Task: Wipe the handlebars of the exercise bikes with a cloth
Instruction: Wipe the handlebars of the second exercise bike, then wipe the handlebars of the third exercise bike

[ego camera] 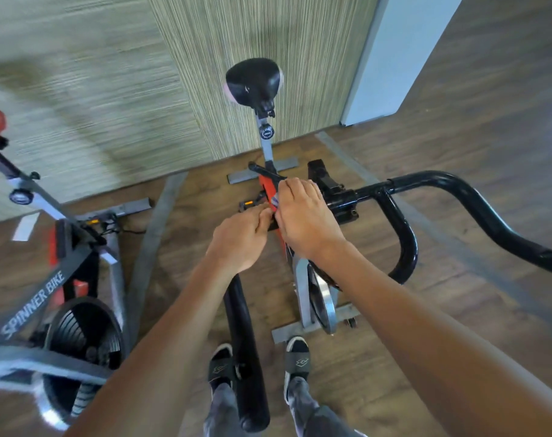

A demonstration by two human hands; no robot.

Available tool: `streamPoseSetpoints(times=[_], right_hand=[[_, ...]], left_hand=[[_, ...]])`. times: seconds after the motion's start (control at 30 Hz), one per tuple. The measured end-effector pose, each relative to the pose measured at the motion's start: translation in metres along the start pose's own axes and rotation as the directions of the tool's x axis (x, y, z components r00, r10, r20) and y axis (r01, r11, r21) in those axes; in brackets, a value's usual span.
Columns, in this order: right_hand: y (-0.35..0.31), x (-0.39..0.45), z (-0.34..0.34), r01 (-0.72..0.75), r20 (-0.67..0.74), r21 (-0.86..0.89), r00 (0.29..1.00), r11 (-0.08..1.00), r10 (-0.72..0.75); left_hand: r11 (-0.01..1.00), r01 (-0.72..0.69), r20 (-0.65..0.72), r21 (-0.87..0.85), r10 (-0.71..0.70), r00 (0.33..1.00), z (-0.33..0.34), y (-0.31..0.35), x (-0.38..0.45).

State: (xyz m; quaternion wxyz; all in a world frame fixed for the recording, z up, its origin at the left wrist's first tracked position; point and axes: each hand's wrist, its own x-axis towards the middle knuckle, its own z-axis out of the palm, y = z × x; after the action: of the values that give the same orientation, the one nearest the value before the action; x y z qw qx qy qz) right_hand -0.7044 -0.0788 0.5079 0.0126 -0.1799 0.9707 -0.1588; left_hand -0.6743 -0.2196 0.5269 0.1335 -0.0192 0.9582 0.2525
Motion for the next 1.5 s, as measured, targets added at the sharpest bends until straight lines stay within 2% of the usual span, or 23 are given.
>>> streamPoseSetpoints(times=[0.07, 0.13, 0.17, 0.3, 0.37, 0.43, 0.5, 0.53, 0.6, 0.67, 0.73, 0.8, 0.87, 0.93, 1.03, 1.13, 1.2, 1.3, 1.4, 1.43, 1.5], right_hand=[[0.002, -0.008, 0.000, 0.034, -0.026, -0.002, 0.999, 0.999, -0.034], [0.003, -0.027, 0.001, 0.057, -0.055, -0.009, 0.997, 0.998, -0.058], [0.003, -0.041, 0.001, 0.066, -0.020, -0.038, 0.998, 0.997, -0.067], [0.011, -0.090, -0.013, 0.205, 0.272, -0.304, 0.955, 0.930, -0.122], [0.017, -0.102, -0.016, 0.238, 0.290, -0.313, 0.946, 0.919, -0.146], [0.023, -0.104, -0.018, 0.284, 0.263, -0.272, 0.941, 0.919, -0.212], [0.026, -0.104, -0.022, 0.290, 0.220, -0.160, 0.942, 0.943, -0.253], [0.024, -0.103, -0.027, 0.203, 0.157, 0.007, 0.967, 0.979, -0.202], [0.014, -0.097, -0.040, 0.004, 0.061, 0.342, 0.998, 0.940, -0.026], [-0.006, -0.083, -0.054, -0.052, -0.012, 0.459, 0.998, 0.887, 0.064], [-0.041, -0.067, -0.074, -0.013, 0.013, 0.554, 1.000, 0.833, 0.007], [-0.080, -0.051, -0.084, 0.068, 0.046, 0.640, 0.991, 0.765, -0.127], [-0.127, -0.045, -0.087, 0.209, 0.062, 0.671, 0.940, 0.711, -0.334], [-0.174, -0.049, -0.080, 0.269, 0.080, 0.747, 0.871, 0.608, -0.484], [-0.239, -0.071, -0.069, 0.336, 0.132, 0.789, 0.726, 0.515, -0.675], [-0.291, -0.097, -0.043, 0.386, 0.183, 0.787, 0.597, 0.480, -0.781], [-0.324, -0.115, -0.021, 0.409, 0.212, 0.778, 0.544, 0.477, -0.812], [-0.377, -0.147, 0.006, 0.450, 0.185, 0.776, 0.509, 0.442, -0.841], [-0.423, -0.170, 0.036, 0.573, 0.122, 0.705, 0.483, 0.418, -0.867], [-0.434, -0.176, 0.048, 0.610, 0.115, 0.686, 0.446, 0.395, -0.888], [-0.453, -0.186, 0.074, 0.766, 0.073, 0.564, 0.328, 0.310, -0.942]], left_hand=[[0.996, 0.047, -0.033, -0.082, -0.050, 0.998, 0.001, -0.004, -0.001], [0.990, 0.028, -0.085, -0.140, -0.040, 0.996, 0.004, -0.009, -0.005], [0.989, 0.010, -0.100, -0.147, -0.025, 0.995, 0.006, -0.011, -0.008], [0.998, -0.015, -0.111, -0.065, 0.008, 0.994, 0.009, -0.009, -0.025], [0.998, -0.014, -0.107, -0.065, 0.007, 0.994, 0.010, -0.010, -0.031], [0.984, 0.001, -0.092, -0.179, -0.017, 0.996, 0.009, -0.011, -0.042], [0.928, 0.061, -0.057, -0.368, -0.088, 0.994, 0.006, -0.012, -0.065], [0.894, 0.099, -0.052, -0.437, -0.135, 0.990, 0.004, -0.014, -0.078], [0.850, 0.149, -0.112, -0.505, -0.236, 0.965, 0.001, -0.025, -0.111], [0.843, 0.167, -0.231, -0.511, -0.322, 0.918, -0.009, -0.039, -0.150], [0.861, 0.156, -0.380, -0.484, -0.367, 0.849, -0.026, -0.047, -0.192], [0.880, 0.119, -0.545, -0.460, -0.386, 0.744, -0.050, -0.047, -0.231], [0.894, 0.109, -0.655, -0.435, -0.397, 0.643, -0.074, -0.045, -0.266], [0.908, 0.121, -0.736, -0.400, -0.398, 0.548, -0.092, -0.053, -0.299], [0.898, 0.255, -0.816, -0.359, -0.434, 0.381, -0.100, -0.090, -0.345], [0.797, 0.436, -0.803, -0.418, -0.549, 0.233, -0.085, -0.139, -0.384], [0.706, 0.466, -0.736, -0.534, -0.659, 0.156, -0.075, -0.163, -0.408], [0.603, 0.410, -0.615, -0.684, -0.779, 0.119, -0.071, -0.192, -0.435], [0.508, 0.391, -0.487, -0.767, -0.859, 0.161, -0.072, -0.213, -0.453], [0.494, 0.390, -0.463, -0.777, -0.869, 0.177, -0.072, -0.219, -0.458], [0.480, 0.380, -0.439, -0.791, -0.877, 0.193, -0.071, -0.230, -0.468]])
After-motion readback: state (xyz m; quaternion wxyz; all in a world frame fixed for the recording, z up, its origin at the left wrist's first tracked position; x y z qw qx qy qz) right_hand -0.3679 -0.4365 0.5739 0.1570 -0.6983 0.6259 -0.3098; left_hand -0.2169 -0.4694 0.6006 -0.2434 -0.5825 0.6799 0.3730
